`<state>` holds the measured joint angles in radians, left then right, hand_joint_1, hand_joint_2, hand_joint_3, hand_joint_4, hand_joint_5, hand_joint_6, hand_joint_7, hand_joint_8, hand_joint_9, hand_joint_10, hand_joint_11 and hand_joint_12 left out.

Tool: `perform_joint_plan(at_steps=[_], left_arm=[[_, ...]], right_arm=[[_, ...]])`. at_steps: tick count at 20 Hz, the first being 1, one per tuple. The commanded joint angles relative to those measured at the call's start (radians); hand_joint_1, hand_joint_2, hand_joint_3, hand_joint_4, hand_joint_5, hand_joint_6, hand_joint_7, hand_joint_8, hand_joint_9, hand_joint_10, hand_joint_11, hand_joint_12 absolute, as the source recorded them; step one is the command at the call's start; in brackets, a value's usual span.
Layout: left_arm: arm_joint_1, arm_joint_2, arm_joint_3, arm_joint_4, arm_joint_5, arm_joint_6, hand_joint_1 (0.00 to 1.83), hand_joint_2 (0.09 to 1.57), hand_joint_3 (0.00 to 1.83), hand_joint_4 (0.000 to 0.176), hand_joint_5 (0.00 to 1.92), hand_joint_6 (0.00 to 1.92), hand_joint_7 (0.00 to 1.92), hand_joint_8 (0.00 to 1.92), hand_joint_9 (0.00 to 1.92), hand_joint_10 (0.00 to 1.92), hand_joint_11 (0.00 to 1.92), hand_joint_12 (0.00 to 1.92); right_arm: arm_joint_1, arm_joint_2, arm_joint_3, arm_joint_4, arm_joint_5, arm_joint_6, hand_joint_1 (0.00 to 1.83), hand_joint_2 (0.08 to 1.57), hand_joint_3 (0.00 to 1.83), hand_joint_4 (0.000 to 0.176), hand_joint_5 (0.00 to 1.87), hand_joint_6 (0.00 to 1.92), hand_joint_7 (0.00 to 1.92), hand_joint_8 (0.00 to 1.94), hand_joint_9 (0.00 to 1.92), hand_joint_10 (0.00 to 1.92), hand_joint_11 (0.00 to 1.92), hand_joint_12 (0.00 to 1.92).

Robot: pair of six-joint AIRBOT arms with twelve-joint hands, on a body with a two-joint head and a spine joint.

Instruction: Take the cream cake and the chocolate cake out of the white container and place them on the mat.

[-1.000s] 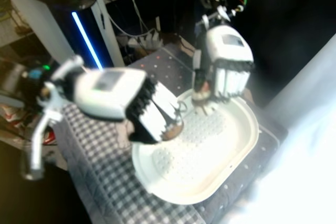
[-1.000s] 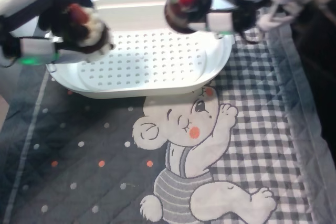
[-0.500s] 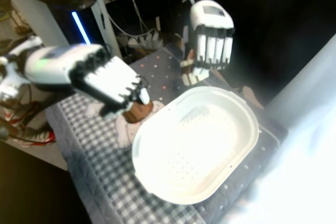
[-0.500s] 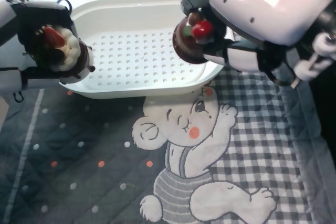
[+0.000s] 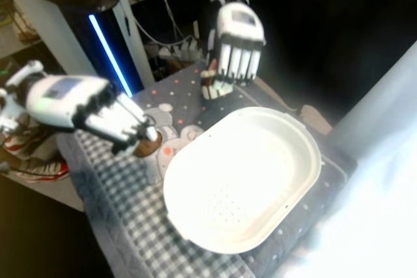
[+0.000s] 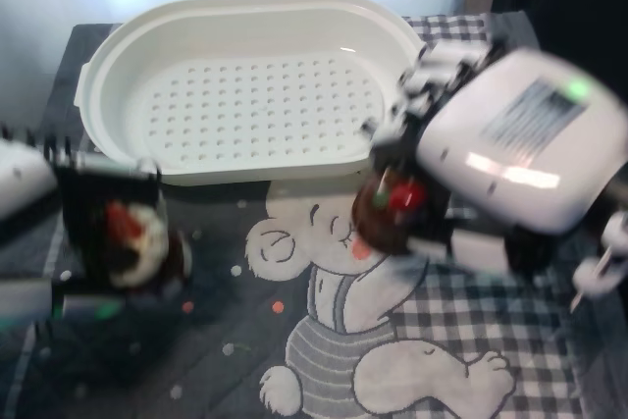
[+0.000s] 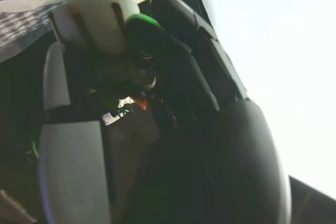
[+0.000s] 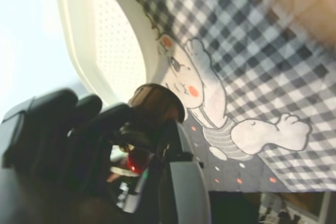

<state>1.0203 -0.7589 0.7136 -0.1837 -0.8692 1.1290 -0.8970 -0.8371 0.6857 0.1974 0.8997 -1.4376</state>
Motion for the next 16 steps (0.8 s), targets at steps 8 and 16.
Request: perform_joint_plan(at_steps=[8,16], left_arm=[[0.054,-0.046,0.007,-0.009,-0.13,-0.075,1.34,1.22,0.0,0.0,0.69,1.27,0.8,1.28,0.73,1.55,0.52,1.64],[0.065,-0.055,0.025,-0.021,-0.142,-0.128,0.76,0.89,0.0,0.0,0.53,0.05,0.48,0.01,0.25,0.51,0.0,1.4]], right_arm=[[-0.095,-0.053,-0.011,-0.014,0.131,0.151,1.26,1.14,0.0,0.0,0.95,0.78,0.96,1.32,0.65,1.49,0.43,1.84],[-0.099,-0.054,-0.017,-0.014,0.132,0.155,0.78,0.81,0.0,0.0,0.67,0.46,0.7,0.78,0.53,1.14,0.2,1.58]])
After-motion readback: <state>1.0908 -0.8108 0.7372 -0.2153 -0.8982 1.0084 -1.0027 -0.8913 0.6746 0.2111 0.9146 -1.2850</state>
